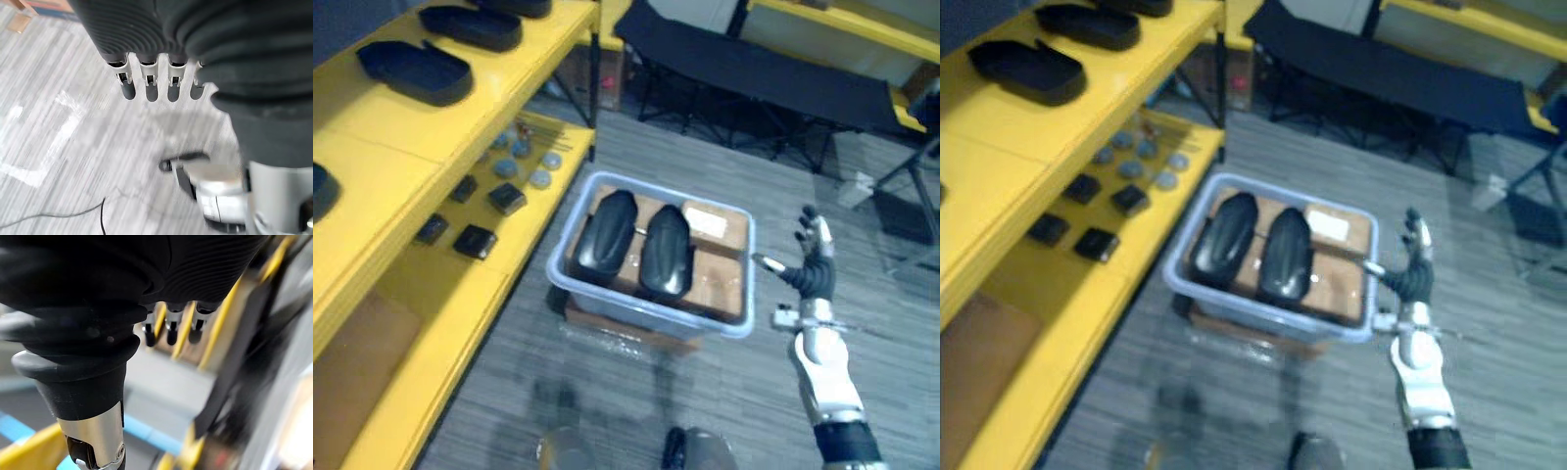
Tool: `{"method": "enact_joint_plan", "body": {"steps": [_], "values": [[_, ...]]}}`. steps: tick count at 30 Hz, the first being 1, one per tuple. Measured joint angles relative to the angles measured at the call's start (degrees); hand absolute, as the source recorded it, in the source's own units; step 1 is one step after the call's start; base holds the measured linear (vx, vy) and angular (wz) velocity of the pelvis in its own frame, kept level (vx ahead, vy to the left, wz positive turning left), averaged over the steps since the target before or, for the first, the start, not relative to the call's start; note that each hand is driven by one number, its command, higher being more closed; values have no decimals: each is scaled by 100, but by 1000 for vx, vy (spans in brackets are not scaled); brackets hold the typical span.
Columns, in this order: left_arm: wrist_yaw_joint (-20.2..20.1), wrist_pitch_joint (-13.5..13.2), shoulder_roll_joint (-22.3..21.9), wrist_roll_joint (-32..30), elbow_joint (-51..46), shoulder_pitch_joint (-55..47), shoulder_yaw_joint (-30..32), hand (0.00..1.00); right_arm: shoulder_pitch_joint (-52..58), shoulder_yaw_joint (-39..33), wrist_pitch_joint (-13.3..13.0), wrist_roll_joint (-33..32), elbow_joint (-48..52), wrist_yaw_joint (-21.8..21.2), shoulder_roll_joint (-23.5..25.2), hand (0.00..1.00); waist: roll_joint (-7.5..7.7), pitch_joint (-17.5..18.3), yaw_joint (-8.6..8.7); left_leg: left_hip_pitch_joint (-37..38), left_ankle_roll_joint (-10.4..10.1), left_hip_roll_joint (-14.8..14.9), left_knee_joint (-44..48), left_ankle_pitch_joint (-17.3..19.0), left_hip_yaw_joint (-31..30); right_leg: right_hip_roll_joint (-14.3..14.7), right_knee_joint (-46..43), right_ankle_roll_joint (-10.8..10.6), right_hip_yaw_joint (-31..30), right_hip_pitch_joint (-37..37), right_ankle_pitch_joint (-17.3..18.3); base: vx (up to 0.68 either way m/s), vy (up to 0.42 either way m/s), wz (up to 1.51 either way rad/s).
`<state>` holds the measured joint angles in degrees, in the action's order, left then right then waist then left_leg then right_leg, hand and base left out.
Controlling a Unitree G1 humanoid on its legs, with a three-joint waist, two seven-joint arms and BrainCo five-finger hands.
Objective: Walk over and take plastic housings, then place them on the shelf
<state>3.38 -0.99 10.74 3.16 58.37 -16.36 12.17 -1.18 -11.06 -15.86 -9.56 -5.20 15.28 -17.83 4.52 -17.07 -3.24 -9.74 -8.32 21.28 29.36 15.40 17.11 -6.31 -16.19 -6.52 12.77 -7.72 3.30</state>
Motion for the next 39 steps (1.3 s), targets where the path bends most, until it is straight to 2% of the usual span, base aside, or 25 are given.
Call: {"method": "enact_joint_plan", "body": {"steps": [1, 2, 4, 6, 7, 9, 10, 12, 13, 15, 20, 22, 24, 25, 29, 33, 37, 39], "values": [[41, -45, -69, 153, -29, 90, 26, 0, 44, -68, 13, -115, 0, 1, 6, 0, -5, -83, 44, -88, -16, 23, 107, 11, -124, 42, 38, 42, 7, 1, 87, -114, -181, -19], [114, -120, -191, 333, -104, 213, 34, 0, 73, -138, 51, -231, -1, 20, 21, 0, -109, -274, 108, -147, -22, 97, 210, 14, -330, 143, -5, 57, 23, 1, 67, -165, -162, -22], [551, -466, -414, 712, -408, 283, 34, 0, 170, -165, 51, -464, -8, 125, 192, 0, -152, -605, 133, -120, -132, 26, 116, 85, -741, 223, -185, 117, -108, -201, 142, -245, -73, -41], [948, -625, -517, 661, -755, 286, -12, 0, 97, -160, 5, -568, -58, 202, 369, 0, -68, -767, 29, -169, -151, -166, -7, 84, -708, 110, -293, 105, -236, -496, 139, -229, 3, -43], [1229, -671, -559, 455, -889, 301, -176, 0, -34, -154, -9, -589, -112, 243, 394, 0, -86, -818, 0, -295, -125, -314, -47, 62, -758, 8, -291, 106, -234, -683, 29, -167, 46, -25], [1503, -676, -550, 241, -952, 396, -481, 0, -530, -110, -25, -612, -548, 371, 380, 0, -147, -855, 21, -496, -49, -571, -138, -53, -925, -132, -244, 83, -232, -893, -128, -105, 43, -1], [1533, -675, -543, 229, -950, 412, -606, 0, -767, -111, -23, -666, -767, 414, 366, 0, -182, -877, 20, -557, -41, -634, -156, -90, -1000, -164, -226, 61, -231, -941, -175, -88, 48, 17], [1514, -648, -459, 125, -957, 634, -1014, 0, -1685, -110, -10, -718, -1704, 584, 129, 0, -389, -999, -15, -815, 21, -853, -207, -289, -1171, -297, -169, 71, -151, -1088, -326, -99, 48, 33], [1492, -647, -447, 107, -991, 673, -1090, 0, -1912, -104, 0, -719, -1934, 600, 41, 0, -424, -1015, -37, -893, 44, -906, -218, -324, -1196, -347, -165, 62, -126, -1144, -348, -71, 45, 39], [1394, -635, -427, 88, -1022, 853, -1324, 0, -2800, -70, 11, -843, -2756, 606, -355, 0, -610, -1119, -156, -1201, 119, -1113, -284, -499, -1371, -503, -80, 17, 14, -1272, -542, -30, 49, 47], [1364, -665, -427, 153, -1127, 1087, -1662, 0, -4183, 423, 115, -1017, -4200, 614, -1166, 0, -867, -1260, -540, -1659, 201, -1405, -225, -662, -1643, -740, 84, -48, 262, -1424, -718, -24, 69, 40], [1363, -752, -422, 215, -1114, 1121, -1797, 0, -4595, 612, 118, -1056, -4601, 619, -1468, 0, -980, -1315, -580, -1847, 237, -1496, -156, -685, -1783, -815, 125, -76, 419, -1437, -750, -10, 62, 41], [1360, -932, -423, 355, -1059, 1186, -1939, 0, -4951, 766, 120, -1192, -4862, 609, -1798, 0, -1076, -1364, -717, -1981, 276, -1586, -139, -709, -1821, -881, 216, -116, 456, -1482, -818, 1, 95, 21], [1355, -1023, -423, 370, -1035, 1202, -1985, 0, -5147, 885, 141, -1203, -4959, 598, -1900, 0, -1117, -1377, -731, -2048, 277, -1610, -100, -709, -1828, -902, 238, -126, 464, -1505, -834, 5, 84, 3], [1297, -1163, -411, 524, -968, 1228, -2034, 0, -5379, 1093, 248, -1213, -5004, 581, -2016, 0, -1122, -1378, -786, -2173, 278, -1631, -70, -709, -1823, -918, 272, -142, 466, -1614, -882, 15, 41, 1], [1230, -1289, -376, 588, -771, 1360, -2222, 0, -5514, 1251, 504, -1207, -5078, 600, -2094, 0, -1199, -1385, -851, -2230, 278, -1632, -47, -708, -1858, -918, 267, -141, 520, -1635, -882, 2, 10, 2], [1217, -1290, -374, 650, -715, 1420, -2349, 0, -5665, 1301, 660, -1202, -5151, 603, -2108, 0, -1285, -1394, -883, -2263, 278, -1638, -5, -708, -1907, -934, 222, -125, 588, -1636, -869, -10, 25, 5], [1189, -1306, -347, 782, -706, 1429, -2431, 0, -5771, 1322, 910, -1192, -5167, 603, -2110, 0, -1292, -1390, -897, -2294, 278, -1641, 25, -707, -1921, -945, 168, -107, 597, -1671, -851, 0, 0, 0]]}}
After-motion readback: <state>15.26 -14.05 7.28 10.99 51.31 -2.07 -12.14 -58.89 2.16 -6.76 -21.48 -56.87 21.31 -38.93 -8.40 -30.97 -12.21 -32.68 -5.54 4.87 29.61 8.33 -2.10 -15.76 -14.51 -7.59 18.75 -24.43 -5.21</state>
